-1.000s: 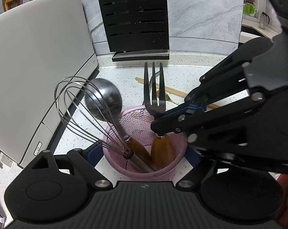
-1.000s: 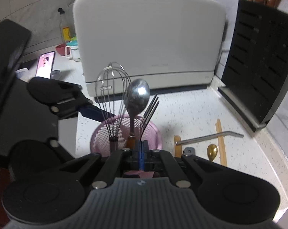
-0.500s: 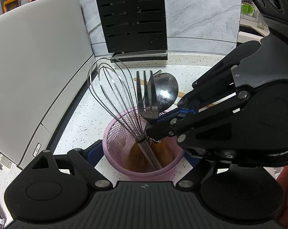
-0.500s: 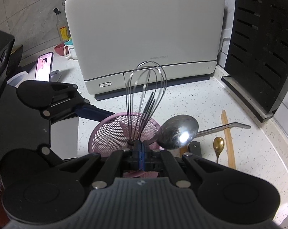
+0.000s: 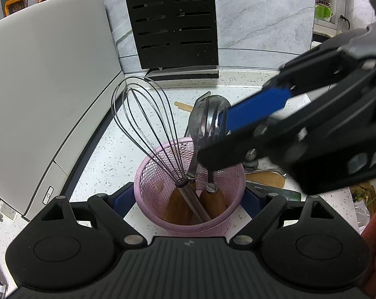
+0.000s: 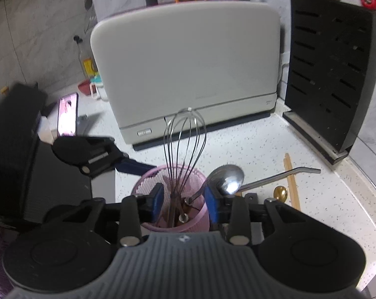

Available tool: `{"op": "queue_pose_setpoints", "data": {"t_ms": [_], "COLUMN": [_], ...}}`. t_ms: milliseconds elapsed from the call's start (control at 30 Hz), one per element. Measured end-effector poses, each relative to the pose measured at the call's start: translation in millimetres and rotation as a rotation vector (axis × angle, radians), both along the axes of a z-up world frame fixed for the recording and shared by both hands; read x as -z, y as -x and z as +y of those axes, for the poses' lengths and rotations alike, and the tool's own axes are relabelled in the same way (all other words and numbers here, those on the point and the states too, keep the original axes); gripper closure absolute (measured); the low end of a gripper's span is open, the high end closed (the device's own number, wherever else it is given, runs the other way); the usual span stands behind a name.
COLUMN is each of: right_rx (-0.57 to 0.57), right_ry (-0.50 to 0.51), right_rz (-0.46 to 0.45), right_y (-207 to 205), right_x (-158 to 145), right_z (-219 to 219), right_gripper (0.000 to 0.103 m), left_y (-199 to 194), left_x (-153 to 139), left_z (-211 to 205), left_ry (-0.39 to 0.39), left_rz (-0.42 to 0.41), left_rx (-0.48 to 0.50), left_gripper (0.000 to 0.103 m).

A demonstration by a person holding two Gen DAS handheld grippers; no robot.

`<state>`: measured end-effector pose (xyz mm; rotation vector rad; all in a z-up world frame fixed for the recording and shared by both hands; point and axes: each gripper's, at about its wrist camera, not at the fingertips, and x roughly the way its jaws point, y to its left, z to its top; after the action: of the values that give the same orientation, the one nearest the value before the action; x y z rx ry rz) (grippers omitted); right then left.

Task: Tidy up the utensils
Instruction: 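Open the right gripper and move it back to the loose utensils, then close the right gripper on the silver spoon handle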

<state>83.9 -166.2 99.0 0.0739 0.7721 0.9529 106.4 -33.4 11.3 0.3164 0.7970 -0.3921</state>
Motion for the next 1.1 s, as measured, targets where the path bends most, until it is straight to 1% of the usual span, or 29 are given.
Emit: {"op": "queue_pose_setpoints", "data": {"t_ms": [67, 200, 333, 400, 467, 567, 700, 733, 767, 933, 1100], "right_rx": [0.016, 0.076, 0.117, 0.131, 0.142, 0.155, 0.139, 0.132, 0.121, 0.08, 0.111], "right_ry": [-0.029, -0.052, -0.061, -0.049, -0.041, -0.011, 0.043, 0.057, 0.074, 0.171, 0.232], "right_rz": [0.0, -0.049, -0.064, -0.052, -0.037, -0.022, -0.006, 0.001, 0.009, 0.051, 0.158], "right_y": [0.0, 3.2, 0.4, -3.4, -7.5, -12.3, -15.8, -16.6, -18.0, -20.9, -26.0], "right_x": [-4.3, -14.9, -17.5, -14.6, -9.6, -2.3, 11.2, 15.4, 20.2, 42.4, 64.9], "right_z": [-7.2, -20.2, -33.7, -37.9, -41.1, -43.9, -38.1, -35.9, -33.1, -21.6, -26.4], "right_gripper": [0.061, 0.058, 0.059, 0.059, 0.062, 0.069, 0.073, 0.078, 0.08, 0.08, 0.08], "left_y": [0.1, 0.0, 0.0, 0.4, 0.4, -0.2, -0.3, 0.2, 0.5, 2.9, 7.2], "left_x": [0.0, 0.3, 0.2, 0.1, 0.0, 0.1, 0.0, -0.1, 0.0, 0.1, 0.0], "left_z": [0.1, 1.2, 1.3, 2.2, 3.3, 6.7, 9.7, 10.8, 12.1, 18.0, 22.3], "left_ry": [0.0, 0.003, 0.002, 0.001, 0.0, -0.001, -0.003, -0.003, -0.003, 0.0, 0.001], "left_rz": [0.0, 0.001, 0.001, 0.001, 0.001, 0.003, 0.003, 0.003, 0.003, 0.001, -0.003], "left_rx": [0.0, 0.002, 0.0, -0.005, -0.014, -0.024, -0.032, -0.034, -0.036, -0.042, -0.043], "left_gripper": [0.002, 0.002, 0.002, 0.002, 0.002, 0.002, 0.002, 0.002, 0.002, 0.002, 0.002]}}
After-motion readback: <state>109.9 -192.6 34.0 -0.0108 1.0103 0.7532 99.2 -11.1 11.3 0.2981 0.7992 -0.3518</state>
